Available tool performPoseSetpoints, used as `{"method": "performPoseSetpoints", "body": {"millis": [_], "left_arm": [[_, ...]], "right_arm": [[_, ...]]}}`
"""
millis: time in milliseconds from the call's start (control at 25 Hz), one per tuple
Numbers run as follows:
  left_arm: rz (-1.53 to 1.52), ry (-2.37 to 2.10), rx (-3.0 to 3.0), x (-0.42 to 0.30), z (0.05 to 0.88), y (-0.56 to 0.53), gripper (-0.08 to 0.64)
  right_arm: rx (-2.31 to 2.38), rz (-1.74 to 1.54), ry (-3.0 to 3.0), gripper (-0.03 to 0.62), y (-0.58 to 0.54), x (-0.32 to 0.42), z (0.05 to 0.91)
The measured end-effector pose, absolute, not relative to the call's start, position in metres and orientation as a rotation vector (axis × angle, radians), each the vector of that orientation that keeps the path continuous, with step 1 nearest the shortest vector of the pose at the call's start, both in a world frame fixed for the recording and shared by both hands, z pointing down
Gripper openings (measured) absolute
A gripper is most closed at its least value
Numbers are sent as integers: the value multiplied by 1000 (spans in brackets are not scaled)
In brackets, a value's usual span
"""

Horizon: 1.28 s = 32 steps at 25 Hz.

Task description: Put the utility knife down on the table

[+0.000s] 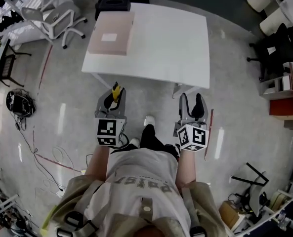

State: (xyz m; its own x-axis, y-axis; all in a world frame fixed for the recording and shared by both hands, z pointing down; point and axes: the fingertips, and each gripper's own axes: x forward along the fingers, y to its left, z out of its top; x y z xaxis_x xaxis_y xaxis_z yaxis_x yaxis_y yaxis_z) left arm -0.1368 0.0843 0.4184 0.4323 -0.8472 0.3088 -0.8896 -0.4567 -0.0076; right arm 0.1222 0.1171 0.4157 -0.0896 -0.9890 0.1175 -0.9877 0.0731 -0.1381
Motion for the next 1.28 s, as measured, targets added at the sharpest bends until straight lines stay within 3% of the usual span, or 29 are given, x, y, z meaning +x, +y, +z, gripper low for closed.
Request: {"method": "performPoseSetpoints", "body": {"millis": [560, 1280], "left_arm": [[405, -1684, 2458, -89, 403, -18, 55], [566, -1496, 2483, -48, 441, -59, 55]], "right_arm": [[-1967, -301, 2417, 242, 8, 175, 412], [-1965, -389, 2453, 242, -34, 183, 434]]}}
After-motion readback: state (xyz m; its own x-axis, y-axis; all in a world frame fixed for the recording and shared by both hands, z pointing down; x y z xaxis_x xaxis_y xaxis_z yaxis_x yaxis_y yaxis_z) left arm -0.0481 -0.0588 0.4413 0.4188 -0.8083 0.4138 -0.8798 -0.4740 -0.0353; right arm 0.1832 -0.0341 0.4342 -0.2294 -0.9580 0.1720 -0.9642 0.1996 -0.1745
